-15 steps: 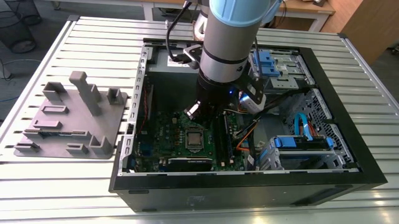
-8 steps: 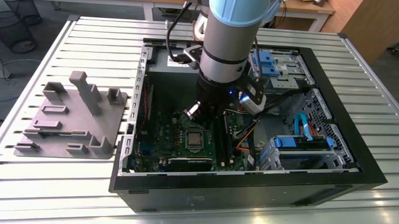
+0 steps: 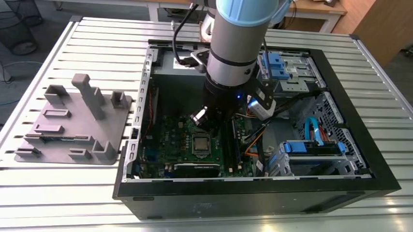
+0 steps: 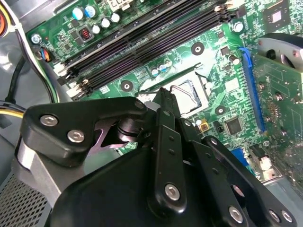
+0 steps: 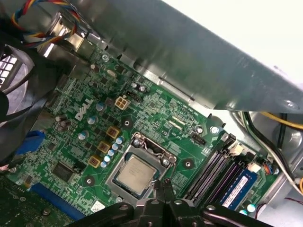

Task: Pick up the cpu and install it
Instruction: 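Install the first cpu locking lever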

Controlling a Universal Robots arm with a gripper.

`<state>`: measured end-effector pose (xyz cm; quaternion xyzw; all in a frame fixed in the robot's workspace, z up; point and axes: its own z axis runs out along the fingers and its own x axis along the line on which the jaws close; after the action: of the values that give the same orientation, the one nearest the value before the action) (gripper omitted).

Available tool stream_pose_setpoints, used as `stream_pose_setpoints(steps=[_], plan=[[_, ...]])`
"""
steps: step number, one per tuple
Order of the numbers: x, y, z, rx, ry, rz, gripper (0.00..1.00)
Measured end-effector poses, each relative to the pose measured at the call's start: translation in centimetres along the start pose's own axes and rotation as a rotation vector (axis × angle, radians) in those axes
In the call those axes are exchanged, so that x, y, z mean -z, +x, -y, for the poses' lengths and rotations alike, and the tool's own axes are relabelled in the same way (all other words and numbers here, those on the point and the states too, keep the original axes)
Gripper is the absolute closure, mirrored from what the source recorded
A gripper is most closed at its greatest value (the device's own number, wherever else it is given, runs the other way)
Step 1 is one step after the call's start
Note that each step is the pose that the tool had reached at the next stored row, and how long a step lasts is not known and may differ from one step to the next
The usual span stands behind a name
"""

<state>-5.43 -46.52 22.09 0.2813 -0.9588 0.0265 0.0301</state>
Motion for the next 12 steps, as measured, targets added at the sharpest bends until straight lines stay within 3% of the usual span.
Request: stream_pose_setpoints(steps=[12], plan=[[-0.86, 0.17, 0.33, -0.023, 0.0023, -0.0019, 0.89]])
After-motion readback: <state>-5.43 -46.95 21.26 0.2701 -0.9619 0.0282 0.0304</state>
